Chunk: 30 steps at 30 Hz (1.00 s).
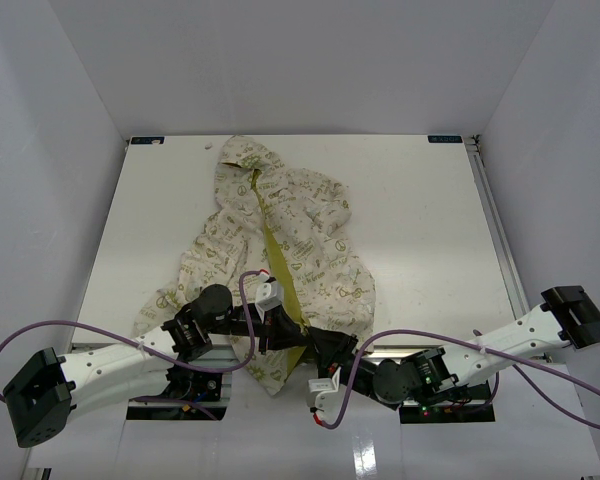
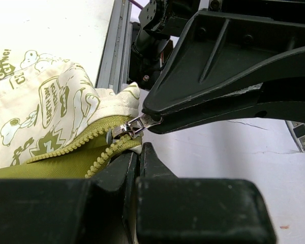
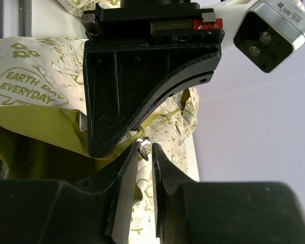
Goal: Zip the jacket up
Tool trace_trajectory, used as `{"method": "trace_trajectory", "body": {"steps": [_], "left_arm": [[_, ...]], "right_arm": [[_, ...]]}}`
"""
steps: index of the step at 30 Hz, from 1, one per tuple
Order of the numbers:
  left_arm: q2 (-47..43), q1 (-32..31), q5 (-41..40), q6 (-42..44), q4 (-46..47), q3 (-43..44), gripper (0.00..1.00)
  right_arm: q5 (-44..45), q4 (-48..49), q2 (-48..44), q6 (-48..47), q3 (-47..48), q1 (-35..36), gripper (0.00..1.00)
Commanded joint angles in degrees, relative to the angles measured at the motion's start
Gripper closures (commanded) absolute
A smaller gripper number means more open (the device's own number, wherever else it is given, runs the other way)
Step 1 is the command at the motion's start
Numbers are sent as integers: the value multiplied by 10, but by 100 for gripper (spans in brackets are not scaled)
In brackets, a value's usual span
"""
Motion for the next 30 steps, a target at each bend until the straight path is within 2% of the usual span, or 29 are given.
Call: {"method": "trace_trajectory", "body": {"steps": [1, 3, 5, 10, 19, 30], "left_arm": [[-11, -1, 17, -1, 18, -3, 100], [-11, -1, 17, -2, 19, -3, 100], [-12, -1, 19, -3, 20, -3, 100], [-10, -1, 21, -3, 22, -2, 100], [-14, -1, 22, -2, 19, -1, 100], [-11, -1, 24, -3, 22, -2, 100]], "right_arm": [[13, 42, 0, -3, -5, 3, 81], [14, 42, -1, -3, -5, 2, 86], [14, 42, 0, -2, -4, 2, 87], [12, 43, 4, 5, -4, 0, 86], [7, 42, 16, 20, -11, -8, 79], [-3, 46, 15, 25, -10, -19, 79]]}}
